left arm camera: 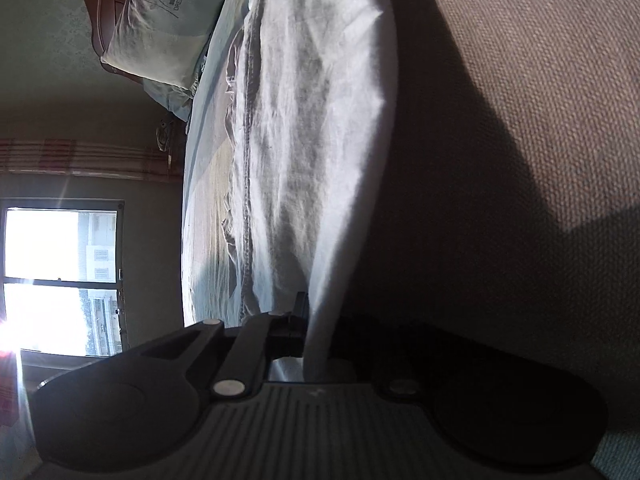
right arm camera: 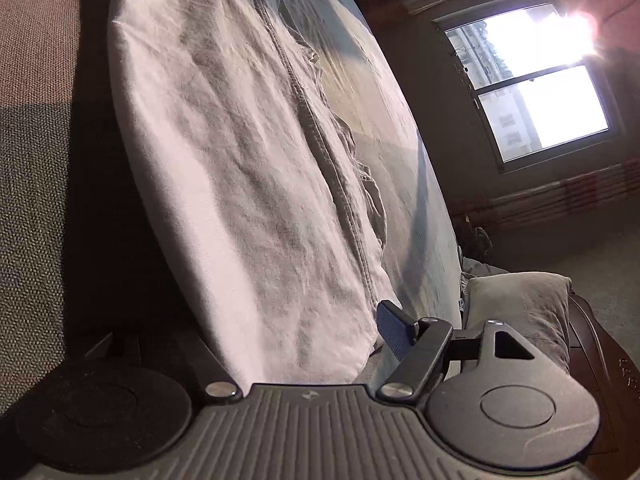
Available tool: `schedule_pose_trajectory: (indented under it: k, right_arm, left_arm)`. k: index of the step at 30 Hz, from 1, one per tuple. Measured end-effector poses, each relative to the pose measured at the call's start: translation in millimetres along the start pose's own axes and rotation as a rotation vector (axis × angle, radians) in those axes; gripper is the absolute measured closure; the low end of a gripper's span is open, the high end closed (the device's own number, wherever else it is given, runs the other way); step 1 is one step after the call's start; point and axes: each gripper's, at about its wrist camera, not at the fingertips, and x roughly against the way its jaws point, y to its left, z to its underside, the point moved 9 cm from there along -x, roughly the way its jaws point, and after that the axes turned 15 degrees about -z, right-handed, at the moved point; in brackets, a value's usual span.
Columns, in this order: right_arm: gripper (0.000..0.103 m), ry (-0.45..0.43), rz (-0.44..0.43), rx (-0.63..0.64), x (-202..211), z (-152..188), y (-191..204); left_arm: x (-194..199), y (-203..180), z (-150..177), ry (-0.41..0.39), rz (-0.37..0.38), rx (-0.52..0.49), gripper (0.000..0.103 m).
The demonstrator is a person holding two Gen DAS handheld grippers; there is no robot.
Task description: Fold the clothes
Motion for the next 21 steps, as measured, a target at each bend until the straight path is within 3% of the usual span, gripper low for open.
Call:
schedule_pose_trajectory:
  k: [6,8,15,21]
  right_arm:
    - [0.07,-0.009,-0.008,0.021,-1,1,20]
    - [0.09,0.002,-0.005,0.054,-3,1,30]
    - [0.094,0.045,0.02,0.124,-7,0,43]
    - [0.094,0.061,0.024,0.157,-7,-1,56]
  left_arm:
    - [0,2,1,0.008,-0.004,-0.011,0.103]
    - [0,2,1,0.012,-0.01,-0.011,0.103]
    - [4,3,1,0.023,-0.013,-0.022,0.103]
    - [11,7,5,0.079,-0.011,-0.022,0.095]
